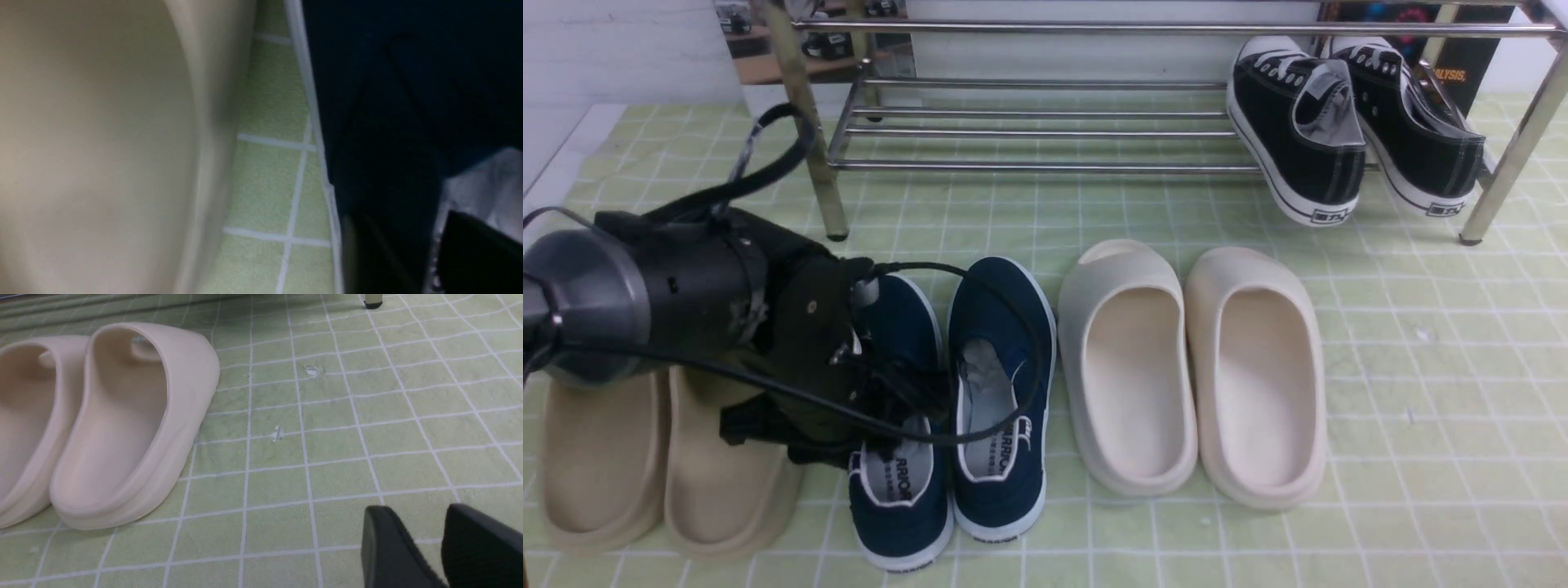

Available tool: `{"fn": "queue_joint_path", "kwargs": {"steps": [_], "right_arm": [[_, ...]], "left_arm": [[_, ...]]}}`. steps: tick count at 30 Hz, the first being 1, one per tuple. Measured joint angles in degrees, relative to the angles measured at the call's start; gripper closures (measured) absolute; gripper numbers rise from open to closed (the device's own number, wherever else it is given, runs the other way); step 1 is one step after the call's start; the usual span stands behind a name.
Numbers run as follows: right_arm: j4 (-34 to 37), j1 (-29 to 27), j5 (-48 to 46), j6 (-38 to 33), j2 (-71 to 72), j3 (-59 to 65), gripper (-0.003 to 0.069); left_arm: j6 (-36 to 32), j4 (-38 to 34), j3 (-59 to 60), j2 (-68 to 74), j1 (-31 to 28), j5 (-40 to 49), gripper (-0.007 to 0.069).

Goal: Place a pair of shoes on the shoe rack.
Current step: Use the left arm to grab the shoe closest to it, then use the left arm to put a shoe into the shoe rack

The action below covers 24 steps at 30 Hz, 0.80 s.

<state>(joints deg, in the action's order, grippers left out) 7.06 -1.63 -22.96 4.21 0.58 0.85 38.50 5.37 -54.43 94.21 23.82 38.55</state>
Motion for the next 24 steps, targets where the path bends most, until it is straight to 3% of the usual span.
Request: {"fn": "queue_joint_path", "kwargs": {"steps": [2,3,9,15,24], "right_arm": [[-0.05,0.00,0.00,0.00,0.00,0.00,0.0421],[-0.05,0.00,0.00,0.00,0.00,0.00,0.0421],[-0.05,0.00,0.00,0.00,0.00,0.00,0.0421],[-0.05,0.00,0.00,0.00,0.00,0.00,0.0421],[-0.05,0.00,0.00,0.00,0.00,0.00,0.0421]], "left_arm": [[1.08,1.38,-0.18,0.14,0.00,0.47,0.0605],[1.31,1.69,-0.37,-0.06,0.00,0.73,0.0615],[0.58,2.44,-4.24,-3.31,-0.06,5.78,0.0606],[-5.84,2.49,-15.19,-5.79,-0.06,15.32,0.0606],[-12.84,-2.60,-34.50,7.79,-5.30,15.95,0.0606]]}}
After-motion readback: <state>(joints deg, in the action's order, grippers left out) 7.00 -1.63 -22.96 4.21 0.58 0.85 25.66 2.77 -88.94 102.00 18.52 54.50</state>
